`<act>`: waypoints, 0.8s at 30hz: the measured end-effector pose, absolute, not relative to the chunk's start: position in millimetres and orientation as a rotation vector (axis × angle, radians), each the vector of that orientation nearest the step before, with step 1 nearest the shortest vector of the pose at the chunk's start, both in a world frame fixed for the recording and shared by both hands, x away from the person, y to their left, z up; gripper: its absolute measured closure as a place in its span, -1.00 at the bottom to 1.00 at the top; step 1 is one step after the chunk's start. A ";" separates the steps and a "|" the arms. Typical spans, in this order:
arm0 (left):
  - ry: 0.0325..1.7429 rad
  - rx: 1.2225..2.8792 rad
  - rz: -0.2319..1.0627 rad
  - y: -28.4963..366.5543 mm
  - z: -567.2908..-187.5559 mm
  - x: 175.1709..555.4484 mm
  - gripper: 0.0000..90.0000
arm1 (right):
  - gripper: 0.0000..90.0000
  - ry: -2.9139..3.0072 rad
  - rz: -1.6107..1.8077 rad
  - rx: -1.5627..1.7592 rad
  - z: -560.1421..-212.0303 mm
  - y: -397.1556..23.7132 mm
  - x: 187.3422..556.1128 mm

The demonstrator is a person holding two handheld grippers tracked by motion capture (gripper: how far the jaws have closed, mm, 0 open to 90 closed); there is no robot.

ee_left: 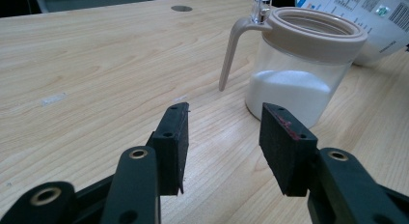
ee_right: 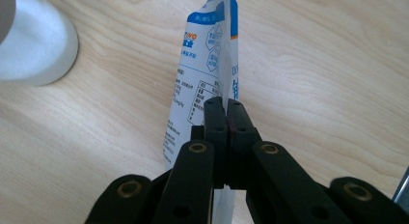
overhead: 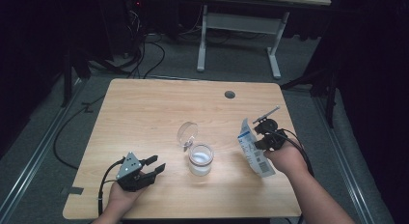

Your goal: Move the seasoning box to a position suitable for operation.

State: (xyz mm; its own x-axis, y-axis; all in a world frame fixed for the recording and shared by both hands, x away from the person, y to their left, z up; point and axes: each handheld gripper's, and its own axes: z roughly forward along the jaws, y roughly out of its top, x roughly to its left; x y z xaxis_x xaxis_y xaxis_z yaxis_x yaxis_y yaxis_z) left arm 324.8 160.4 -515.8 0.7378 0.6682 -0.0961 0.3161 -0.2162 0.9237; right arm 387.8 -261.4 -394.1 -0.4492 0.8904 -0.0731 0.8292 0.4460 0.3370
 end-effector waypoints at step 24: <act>0.843 1.798 0.420 173.9 -521.9 336.4 0.22 | 1.00 2.219 0.748 1.457 -401.3 -276.4 361.9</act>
